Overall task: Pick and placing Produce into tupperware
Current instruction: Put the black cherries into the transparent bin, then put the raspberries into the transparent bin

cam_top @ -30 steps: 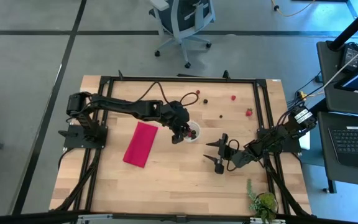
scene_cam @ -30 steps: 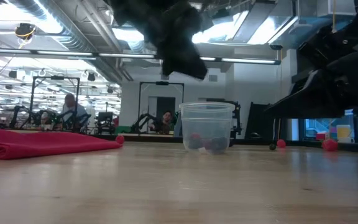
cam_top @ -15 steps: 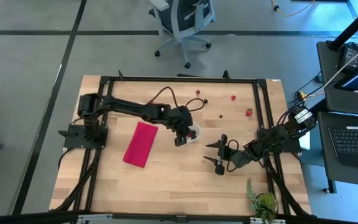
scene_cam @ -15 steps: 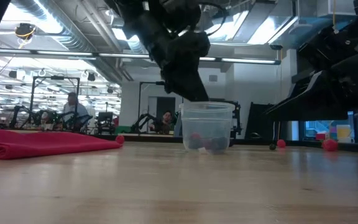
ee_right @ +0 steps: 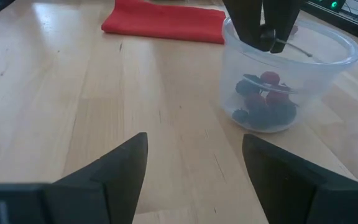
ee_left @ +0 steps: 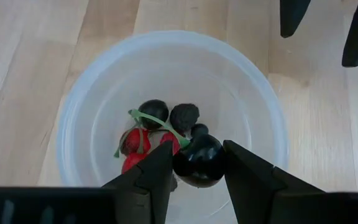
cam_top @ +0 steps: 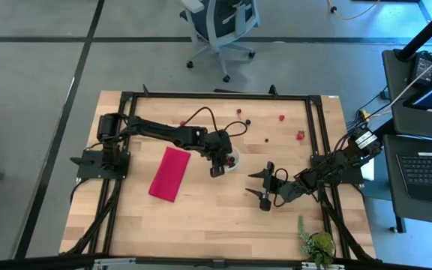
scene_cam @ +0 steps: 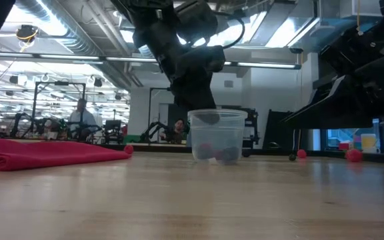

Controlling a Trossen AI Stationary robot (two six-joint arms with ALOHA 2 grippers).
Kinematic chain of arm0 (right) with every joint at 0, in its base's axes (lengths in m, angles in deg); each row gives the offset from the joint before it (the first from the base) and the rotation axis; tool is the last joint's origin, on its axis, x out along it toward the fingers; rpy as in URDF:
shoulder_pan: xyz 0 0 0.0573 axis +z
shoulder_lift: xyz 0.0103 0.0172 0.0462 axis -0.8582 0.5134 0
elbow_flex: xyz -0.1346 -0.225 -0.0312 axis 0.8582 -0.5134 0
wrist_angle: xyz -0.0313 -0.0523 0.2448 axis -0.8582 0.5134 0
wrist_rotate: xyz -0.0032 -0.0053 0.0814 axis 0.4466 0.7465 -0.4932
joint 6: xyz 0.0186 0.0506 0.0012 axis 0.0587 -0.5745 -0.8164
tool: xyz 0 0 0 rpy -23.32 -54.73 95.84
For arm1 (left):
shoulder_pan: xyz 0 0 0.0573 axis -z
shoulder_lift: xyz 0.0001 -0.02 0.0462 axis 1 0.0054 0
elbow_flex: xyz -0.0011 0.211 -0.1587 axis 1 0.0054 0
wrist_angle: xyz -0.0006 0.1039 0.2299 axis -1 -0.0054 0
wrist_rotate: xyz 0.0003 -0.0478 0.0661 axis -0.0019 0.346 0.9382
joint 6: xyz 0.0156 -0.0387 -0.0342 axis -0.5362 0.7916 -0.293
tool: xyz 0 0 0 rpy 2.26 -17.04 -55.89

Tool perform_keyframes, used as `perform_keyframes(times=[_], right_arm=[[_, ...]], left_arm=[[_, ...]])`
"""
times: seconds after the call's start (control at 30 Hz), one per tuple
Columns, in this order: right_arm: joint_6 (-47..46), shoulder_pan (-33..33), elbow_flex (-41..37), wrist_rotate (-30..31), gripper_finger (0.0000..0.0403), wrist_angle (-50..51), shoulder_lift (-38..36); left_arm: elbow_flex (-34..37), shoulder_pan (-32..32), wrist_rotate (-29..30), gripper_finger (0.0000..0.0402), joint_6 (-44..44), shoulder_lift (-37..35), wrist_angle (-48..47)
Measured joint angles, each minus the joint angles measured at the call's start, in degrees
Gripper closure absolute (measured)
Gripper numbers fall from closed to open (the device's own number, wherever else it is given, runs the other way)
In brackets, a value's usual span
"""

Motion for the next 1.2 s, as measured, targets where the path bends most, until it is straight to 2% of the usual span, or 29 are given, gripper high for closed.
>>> perform_keyframes(times=[0.43, 0.73, 1.0, 1.2], right_arm=[[0.0, 0.0, 0.0, 0.0, 0.0139, 0.0, 0.0], [0.0, 0.0, 0.0, 0.0, 0.0139, 0.1, 0.0], [-0.3, 0.0, 0.0, 0.0, 0.0139, 0.4, 0.0], [-0.8, 0.0, 0.0, -0.5, 0.0139, 0.6, 0.0]], left_arm=[[0.0, 0.0, 0.0, 0.0257, 0.0, -0.7, -0.9], [0.1, -1.2, 0.2, 0.0256, -2.1, -10.0, -5.1], [0.1, -6.8, 8.5, 0.0256, -5.7, -20.7, -9.4], [3.8, -12.3, 16.2, 0.0256, -9.1, -24.0, -13.4]])
